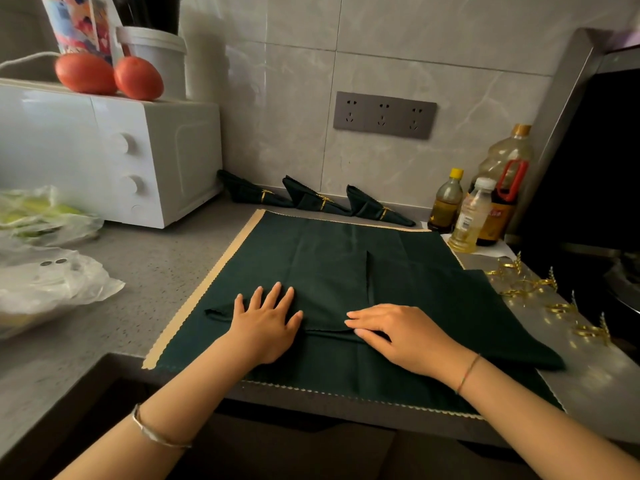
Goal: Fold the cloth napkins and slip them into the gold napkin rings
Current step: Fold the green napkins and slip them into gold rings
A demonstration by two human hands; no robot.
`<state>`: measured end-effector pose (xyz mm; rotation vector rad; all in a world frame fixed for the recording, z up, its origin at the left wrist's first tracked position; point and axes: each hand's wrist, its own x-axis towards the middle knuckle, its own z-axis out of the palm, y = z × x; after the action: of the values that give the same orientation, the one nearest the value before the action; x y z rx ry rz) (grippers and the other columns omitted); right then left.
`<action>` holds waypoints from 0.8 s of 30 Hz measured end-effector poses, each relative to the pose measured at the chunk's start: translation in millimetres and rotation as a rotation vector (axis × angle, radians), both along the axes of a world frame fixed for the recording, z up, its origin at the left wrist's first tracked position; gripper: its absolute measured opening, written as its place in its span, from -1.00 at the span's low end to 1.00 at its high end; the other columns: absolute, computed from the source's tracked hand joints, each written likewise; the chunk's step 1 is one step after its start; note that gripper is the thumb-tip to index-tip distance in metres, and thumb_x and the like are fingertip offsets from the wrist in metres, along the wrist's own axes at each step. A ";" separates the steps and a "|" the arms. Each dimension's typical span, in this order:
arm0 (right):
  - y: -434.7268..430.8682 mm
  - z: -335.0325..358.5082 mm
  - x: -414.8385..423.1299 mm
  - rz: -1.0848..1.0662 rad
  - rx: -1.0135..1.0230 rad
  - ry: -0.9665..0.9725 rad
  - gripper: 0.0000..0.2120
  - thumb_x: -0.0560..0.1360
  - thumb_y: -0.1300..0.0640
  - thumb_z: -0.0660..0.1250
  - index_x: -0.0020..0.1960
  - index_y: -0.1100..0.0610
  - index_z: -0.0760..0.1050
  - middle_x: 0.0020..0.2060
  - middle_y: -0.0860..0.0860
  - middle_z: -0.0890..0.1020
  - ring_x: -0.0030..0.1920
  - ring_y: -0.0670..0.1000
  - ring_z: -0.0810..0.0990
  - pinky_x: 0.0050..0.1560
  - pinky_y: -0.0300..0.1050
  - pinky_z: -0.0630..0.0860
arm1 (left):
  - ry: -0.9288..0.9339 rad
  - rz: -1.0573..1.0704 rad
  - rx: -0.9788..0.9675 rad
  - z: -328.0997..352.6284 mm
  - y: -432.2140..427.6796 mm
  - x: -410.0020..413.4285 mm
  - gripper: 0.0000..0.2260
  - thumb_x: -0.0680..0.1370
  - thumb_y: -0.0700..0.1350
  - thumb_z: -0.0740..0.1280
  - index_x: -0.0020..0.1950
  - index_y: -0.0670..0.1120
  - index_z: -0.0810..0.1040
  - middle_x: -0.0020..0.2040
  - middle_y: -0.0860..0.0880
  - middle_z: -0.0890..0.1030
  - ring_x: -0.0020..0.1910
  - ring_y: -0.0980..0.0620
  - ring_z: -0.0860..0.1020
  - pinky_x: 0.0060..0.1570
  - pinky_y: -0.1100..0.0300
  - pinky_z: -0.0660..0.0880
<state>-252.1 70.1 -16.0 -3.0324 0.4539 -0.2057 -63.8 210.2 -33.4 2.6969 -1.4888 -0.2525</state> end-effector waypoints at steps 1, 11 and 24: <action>0.6 -1.7 -1.2 -0.001 0.007 -0.012 -0.67 0.61 -0.10 0.10 0.34 -0.15 0.43 0.33 -0.28 0.42 0.35 -0.26 0.32 0.29 -0.39 0.20 | 0.024 0.006 0.009 2.5 -2.3 2.2 -0.48 0.65 0.16 -0.16 0.56 0.05 -0.21 0.57 0.02 -0.19 0.55 -0.09 -0.16 0.47 -0.12 -0.20; 6.4 -8.6 -1.2 -0.008 0.065 -0.131 -0.52 0.54 -0.23 0.00 0.21 -0.08 0.56 0.21 -0.20 0.56 0.25 -0.23 0.46 0.25 -0.42 0.28 | 0.143 -0.066 -0.174 0.9 -49.8 24.6 -0.54 0.67 0.07 -0.14 0.58 0.03 -0.06 0.58 0.04 -0.01 0.55 0.01 -0.08 0.50 -0.03 -0.17; -31.0 1.5 120.8 -0.145 0.096 0.079 -0.56 0.67 0.11 -0.08 0.54 0.11 0.04 0.53 -0.03 0.06 0.52 -0.05 -0.02 0.49 -0.06 -0.10 | -0.007 -0.082 -0.132 -11.4 -53.2 21.7 -0.51 0.66 0.10 -0.16 0.57 0.01 -0.14 0.58 0.04 -0.12 0.55 0.01 -0.14 0.50 -0.03 -0.19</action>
<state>-131.3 39.1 -14.4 -2.9233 0.6702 -0.0700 -42.1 157.0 -44.8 2.5417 -1.5614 -0.1424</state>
